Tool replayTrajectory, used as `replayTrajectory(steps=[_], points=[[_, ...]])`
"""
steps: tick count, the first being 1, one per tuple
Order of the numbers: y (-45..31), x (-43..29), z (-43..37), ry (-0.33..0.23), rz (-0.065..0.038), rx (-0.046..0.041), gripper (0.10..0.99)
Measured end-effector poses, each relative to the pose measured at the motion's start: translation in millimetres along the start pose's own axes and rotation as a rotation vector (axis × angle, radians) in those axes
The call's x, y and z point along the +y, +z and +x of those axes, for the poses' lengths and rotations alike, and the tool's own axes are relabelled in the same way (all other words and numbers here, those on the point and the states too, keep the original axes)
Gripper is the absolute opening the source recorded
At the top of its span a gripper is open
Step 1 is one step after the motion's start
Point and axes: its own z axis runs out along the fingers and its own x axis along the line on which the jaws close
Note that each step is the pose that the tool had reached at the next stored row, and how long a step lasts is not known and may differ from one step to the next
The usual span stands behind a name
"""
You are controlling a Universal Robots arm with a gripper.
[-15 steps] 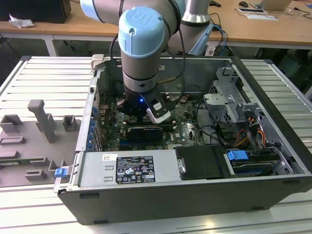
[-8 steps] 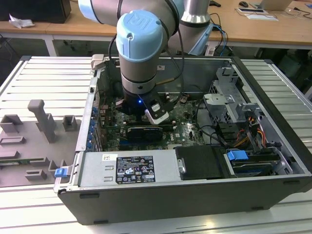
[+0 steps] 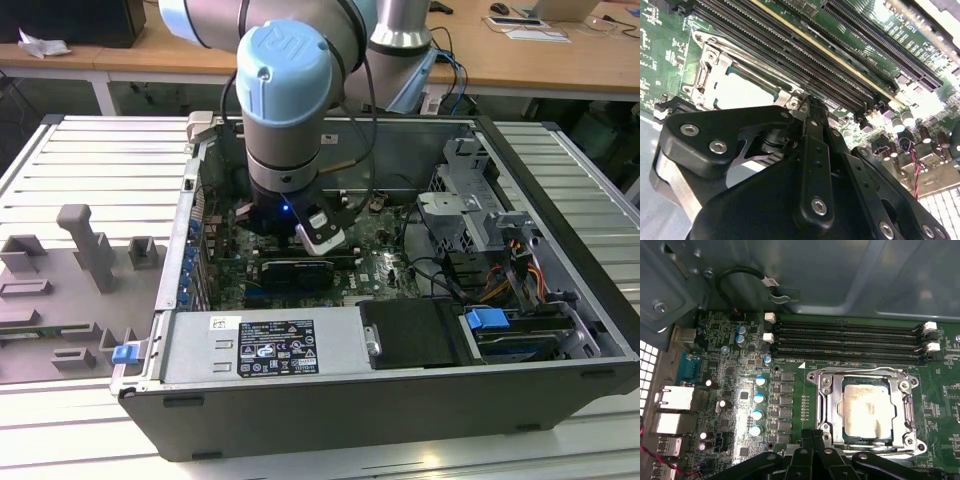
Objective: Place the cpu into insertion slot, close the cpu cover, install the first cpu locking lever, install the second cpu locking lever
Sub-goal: 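Install the second cpu locking lever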
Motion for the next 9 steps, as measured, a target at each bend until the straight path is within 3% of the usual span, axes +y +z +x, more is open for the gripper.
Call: replayTrajectory(steps=[9], points=[[-5.1,1.6,0.4,0.0,0.0,-0.0011,0.106]])
